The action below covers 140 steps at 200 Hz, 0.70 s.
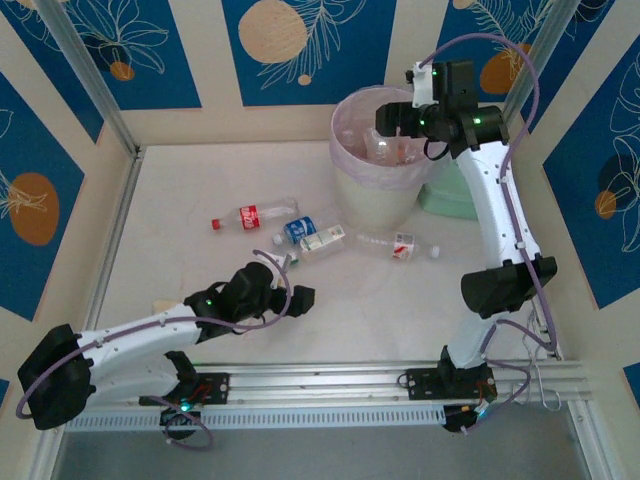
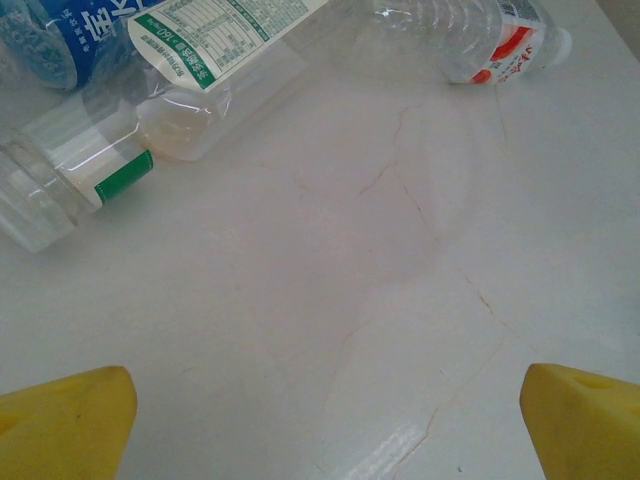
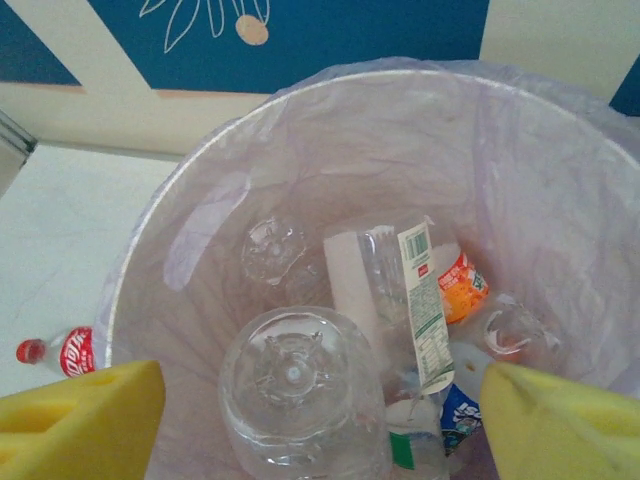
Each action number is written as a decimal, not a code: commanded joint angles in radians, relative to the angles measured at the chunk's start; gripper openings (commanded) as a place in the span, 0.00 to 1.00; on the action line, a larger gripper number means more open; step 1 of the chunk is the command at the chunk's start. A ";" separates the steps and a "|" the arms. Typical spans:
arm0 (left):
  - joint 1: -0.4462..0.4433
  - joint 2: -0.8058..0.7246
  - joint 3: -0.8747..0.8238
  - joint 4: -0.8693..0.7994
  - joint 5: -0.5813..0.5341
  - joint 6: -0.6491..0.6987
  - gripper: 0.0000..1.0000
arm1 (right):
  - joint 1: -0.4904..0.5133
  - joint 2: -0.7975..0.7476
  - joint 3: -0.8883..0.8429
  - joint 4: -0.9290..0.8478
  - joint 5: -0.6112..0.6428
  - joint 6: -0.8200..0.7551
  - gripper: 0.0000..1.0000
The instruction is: Put the plastic bottles in the bin
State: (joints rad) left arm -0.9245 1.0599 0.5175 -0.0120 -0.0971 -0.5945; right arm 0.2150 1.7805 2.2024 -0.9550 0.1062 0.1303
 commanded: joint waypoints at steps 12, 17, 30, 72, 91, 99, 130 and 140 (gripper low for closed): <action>0.012 -0.007 0.026 0.013 0.016 0.001 0.98 | 0.021 0.079 0.071 -0.044 0.001 -0.012 0.60; 0.013 -0.009 0.026 0.011 0.016 0.000 0.98 | 0.023 0.091 0.076 -0.049 0.003 -0.012 0.56; 0.013 -0.014 0.024 0.008 0.016 -0.006 0.98 | 0.026 0.112 0.056 -0.051 0.039 -0.009 0.43; 0.013 -0.041 0.008 -0.008 0.001 -0.016 0.97 | 0.037 0.095 -0.283 0.082 0.006 0.023 0.25; 0.016 -0.037 0.016 -0.022 0.000 -0.008 0.97 | 0.047 0.095 -0.371 0.123 -0.027 0.043 0.24; 0.018 -0.034 0.020 -0.021 0.003 -0.007 0.97 | 0.053 0.096 -0.386 0.133 -0.030 0.047 0.24; 0.019 -0.015 0.038 -0.019 0.012 -0.003 0.97 | 0.046 0.107 -0.320 0.116 -0.042 0.055 0.24; 0.019 -0.010 0.043 -0.020 0.011 -0.003 0.97 | 0.044 0.109 -0.273 0.099 -0.042 0.050 0.26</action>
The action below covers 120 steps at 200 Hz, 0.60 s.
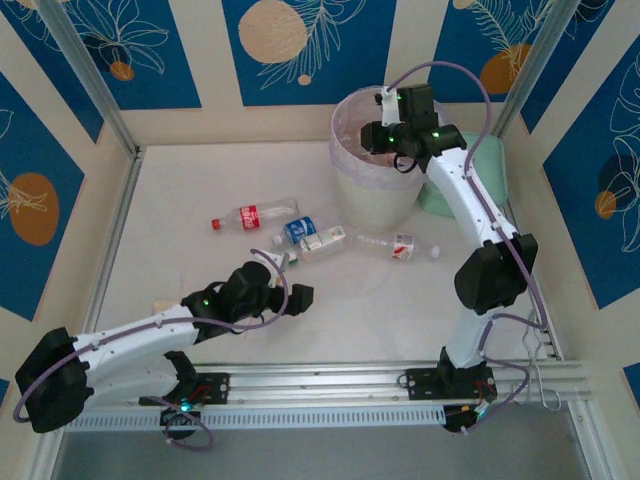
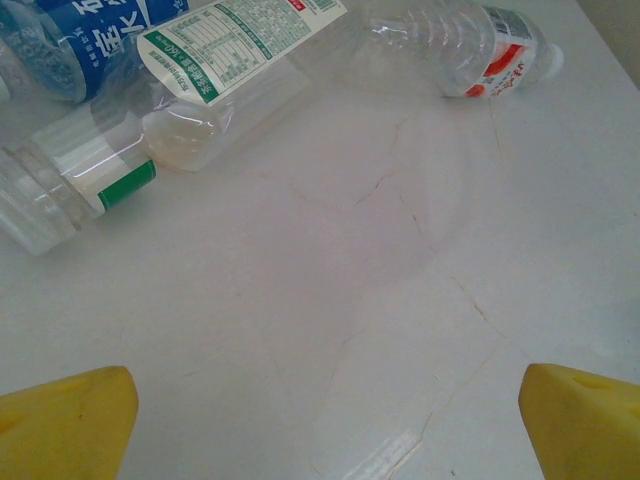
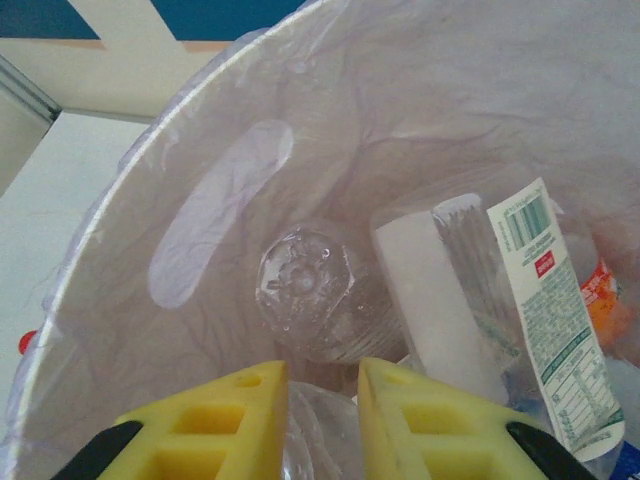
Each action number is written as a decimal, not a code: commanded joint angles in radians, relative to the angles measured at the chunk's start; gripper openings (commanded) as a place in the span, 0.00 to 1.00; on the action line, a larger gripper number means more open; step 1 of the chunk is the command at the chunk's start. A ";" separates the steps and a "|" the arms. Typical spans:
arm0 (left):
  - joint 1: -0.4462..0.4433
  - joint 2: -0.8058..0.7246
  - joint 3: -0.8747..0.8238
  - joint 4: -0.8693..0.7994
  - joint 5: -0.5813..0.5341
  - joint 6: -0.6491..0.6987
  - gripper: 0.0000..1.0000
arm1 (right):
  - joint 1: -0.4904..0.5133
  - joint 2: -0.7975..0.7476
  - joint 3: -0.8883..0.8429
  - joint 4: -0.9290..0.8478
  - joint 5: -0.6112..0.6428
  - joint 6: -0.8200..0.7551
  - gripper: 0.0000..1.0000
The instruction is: Put the plastic bottles in the bin
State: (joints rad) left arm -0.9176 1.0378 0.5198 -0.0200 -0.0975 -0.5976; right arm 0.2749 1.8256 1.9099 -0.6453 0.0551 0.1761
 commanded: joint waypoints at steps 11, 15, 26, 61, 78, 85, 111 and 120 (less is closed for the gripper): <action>0.015 0.016 0.048 -0.016 0.011 0.003 0.97 | -0.018 0.060 0.073 -0.230 0.009 0.003 0.29; 0.016 0.017 0.051 -0.022 0.010 0.005 0.97 | -0.017 0.058 0.092 -0.238 0.007 0.004 0.31; 0.021 0.015 0.066 -0.046 0.003 0.015 0.98 | -0.025 0.050 0.153 -0.260 0.000 0.004 0.37; 0.069 0.002 0.142 -0.144 0.009 0.079 0.98 | -0.054 -0.008 0.297 -0.320 -0.008 0.010 0.58; 0.114 0.018 0.181 -0.163 0.047 0.136 0.98 | -0.083 -0.062 0.300 -0.329 -0.032 0.027 0.64; 0.140 0.035 0.196 -0.163 0.075 0.160 0.98 | -0.096 -0.090 0.280 -0.325 -0.054 0.038 0.67; 0.235 0.130 0.264 -0.141 0.201 0.263 0.98 | -0.149 -0.236 0.110 -0.262 -0.159 0.085 0.75; 0.251 0.179 0.302 -0.153 0.223 0.310 0.99 | -0.170 -0.295 0.032 -0.233 -0.194 0.104 0.78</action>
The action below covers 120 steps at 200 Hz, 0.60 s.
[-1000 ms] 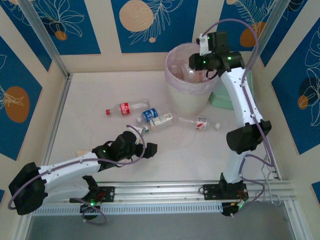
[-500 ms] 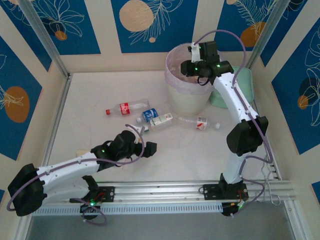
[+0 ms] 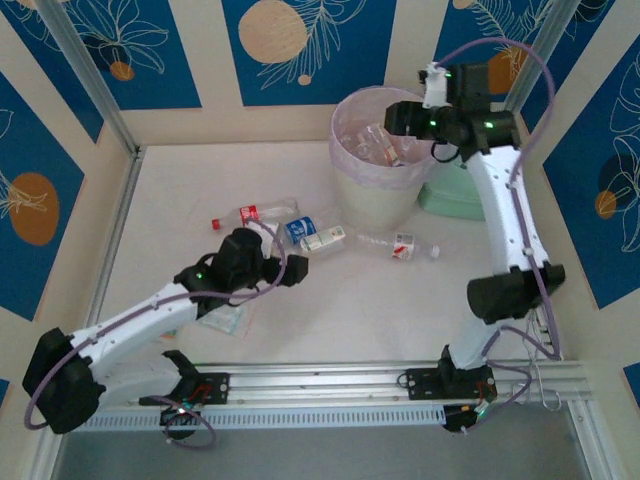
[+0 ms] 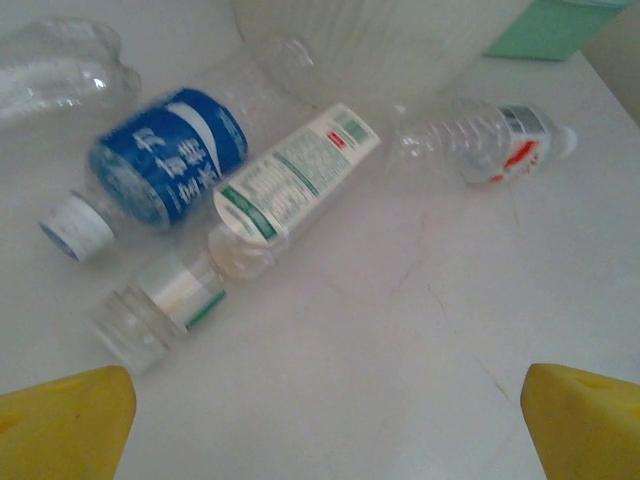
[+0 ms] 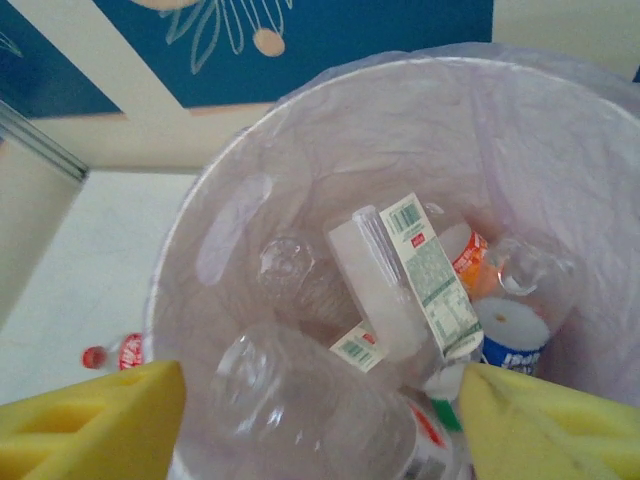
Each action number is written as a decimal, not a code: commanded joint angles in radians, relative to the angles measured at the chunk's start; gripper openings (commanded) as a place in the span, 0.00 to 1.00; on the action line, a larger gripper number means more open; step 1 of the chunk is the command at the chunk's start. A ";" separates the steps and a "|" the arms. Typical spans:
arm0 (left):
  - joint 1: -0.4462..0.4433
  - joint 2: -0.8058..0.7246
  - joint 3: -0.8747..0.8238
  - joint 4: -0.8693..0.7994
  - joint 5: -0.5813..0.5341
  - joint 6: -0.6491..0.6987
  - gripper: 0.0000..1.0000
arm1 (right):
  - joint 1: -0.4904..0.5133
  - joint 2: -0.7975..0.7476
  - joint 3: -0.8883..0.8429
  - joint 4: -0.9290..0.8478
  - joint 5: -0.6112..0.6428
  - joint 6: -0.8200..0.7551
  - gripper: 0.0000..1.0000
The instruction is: Put the plastic bottles in the bin
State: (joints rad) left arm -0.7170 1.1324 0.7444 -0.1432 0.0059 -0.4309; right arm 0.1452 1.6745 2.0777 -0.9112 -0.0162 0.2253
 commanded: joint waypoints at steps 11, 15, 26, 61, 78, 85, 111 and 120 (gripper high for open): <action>0.055 0.147 0.129 -0.058 0.122 0.212 0.99 | -0.071 -0.220 -0.230 0.064 -0.162 0.080 0.81; 0.055 0.170 0.146 -0.070 0.119 0.234 0.99 | -0.084 -0.247 -0.265 0.078 -0.177 0.090 0.81; 0.056 0.233 0.196 -0.097 0.118 0.290 1.00 | -0.122 -0.325 -0.358 0.106 -0.215 0.120 0.82; 0.056 0.401 0.316 -0.165 0.113 0.424 0.99 | -0.184 -0.546 -0.613 0.137 -0.282 0.179 0.83; 0.056 0.470 0.363 -0.185 0.079 0.477 0.99 | -0.199 -0.634 -0.716 0.124 -0.286 0.188 0.86; 0.057 0.499 0.386 -0.201 0.069 0.495 0.99 | -0.204 -0.666 -0.752 0.115 -0.285 0.188 0.86; 0.056 0.593 0.446 -0.245 0.064 0.550 0.99 | -0.245 -0.765 -0.844 0.061 -0.282 0.175 0.86; 0.056 0.615 0.454 -0.247 0.049 0.561 0.99 | -0.262 -0.791 -0.866 0.042 -0.287 0.169 0.86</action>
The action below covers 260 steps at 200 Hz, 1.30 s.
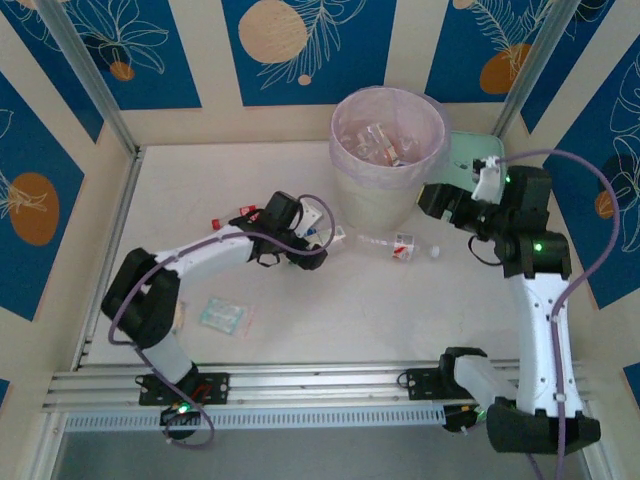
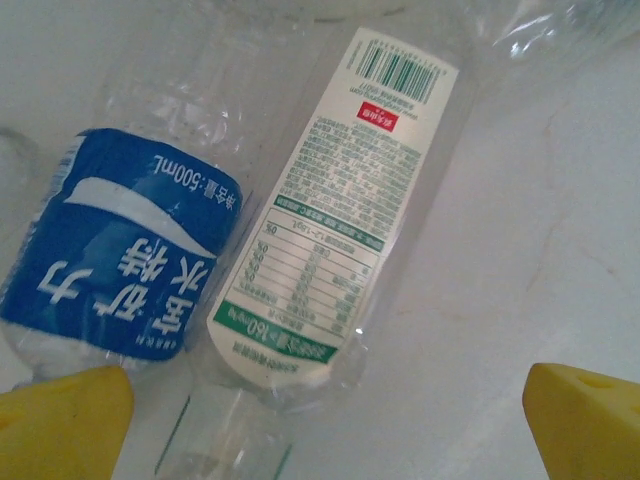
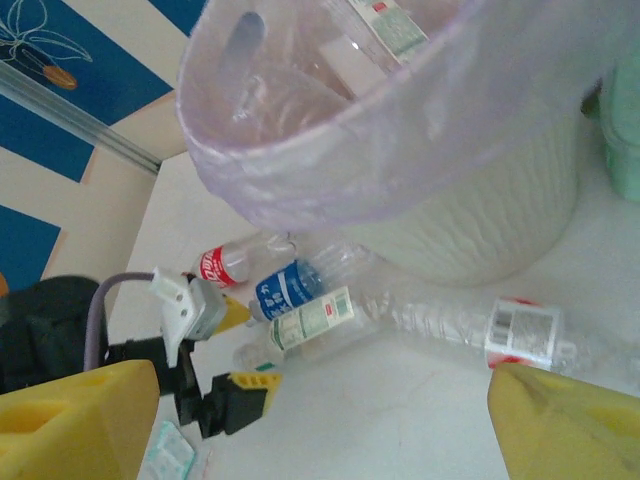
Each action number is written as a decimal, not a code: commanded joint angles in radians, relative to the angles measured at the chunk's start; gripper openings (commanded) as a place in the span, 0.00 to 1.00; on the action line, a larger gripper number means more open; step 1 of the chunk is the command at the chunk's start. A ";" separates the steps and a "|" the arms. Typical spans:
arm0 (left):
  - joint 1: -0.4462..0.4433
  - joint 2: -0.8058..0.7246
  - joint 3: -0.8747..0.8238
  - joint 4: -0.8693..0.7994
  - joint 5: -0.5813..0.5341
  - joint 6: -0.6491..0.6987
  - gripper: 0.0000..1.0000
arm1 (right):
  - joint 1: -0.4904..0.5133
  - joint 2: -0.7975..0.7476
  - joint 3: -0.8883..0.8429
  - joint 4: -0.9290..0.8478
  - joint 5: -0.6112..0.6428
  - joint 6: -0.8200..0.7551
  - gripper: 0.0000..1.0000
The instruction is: Put the plastic bottles in the bin
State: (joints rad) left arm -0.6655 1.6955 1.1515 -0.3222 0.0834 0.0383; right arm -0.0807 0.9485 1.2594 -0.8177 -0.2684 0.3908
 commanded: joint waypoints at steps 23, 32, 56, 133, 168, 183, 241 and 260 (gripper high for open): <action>0.003 0.096 0.066 -0.077 -0.051 0.105 0.96 | -0.071 -0.114 -0.098 -0.067 -0.065 0.000 0.86; 0.001 0.113 0.072 -0.082 -0.078 0.113 0.94 | -0.080 -0.125 -0.116 -0.065 -0.077 0.002 0.86; -0.015 0.162 0.097 -0.112 -0.161 0.141 0.85 | -0.100 -0.124 -0.150 -0.044 -0.114 0.015 0.86; -0.031 0.124 0.076 -0.101 -0.146 0.103 0.45 | -0.135 -0.132 -0.196 0.006 -0.190 0.053 0.86; -0.030 0.001 0.021 -0.086 -0.100 0.051 0.42 | -0.139 -0.170 -0.263 0.051 -0.210 0.108 0.86; -0.031 -0.079 -0.030 -0.057 -0.084 0.018 0.41 | -0.136 -0.186 -0.312 0.107 -0.250 0.161 0.85; -0.034 -0.426 -0.345 0.249 0.102 -0.228 0.41 | 0.094 -0.176 -0.494 0.467 -0.289 0.416 0.81; -0.043 -0.500 -0.438 0.360 0.121 -0.304 0.41 | 0.237 -0.108 -0.458 0.477 -0.202 0.394 0.85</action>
State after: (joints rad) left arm -0.6926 1.2617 0.8116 -0.1516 0.1059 -0.1184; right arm 0.0254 0.7891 0.7719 -0.4595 -0.5304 0.7372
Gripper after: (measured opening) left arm 0.513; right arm 0.824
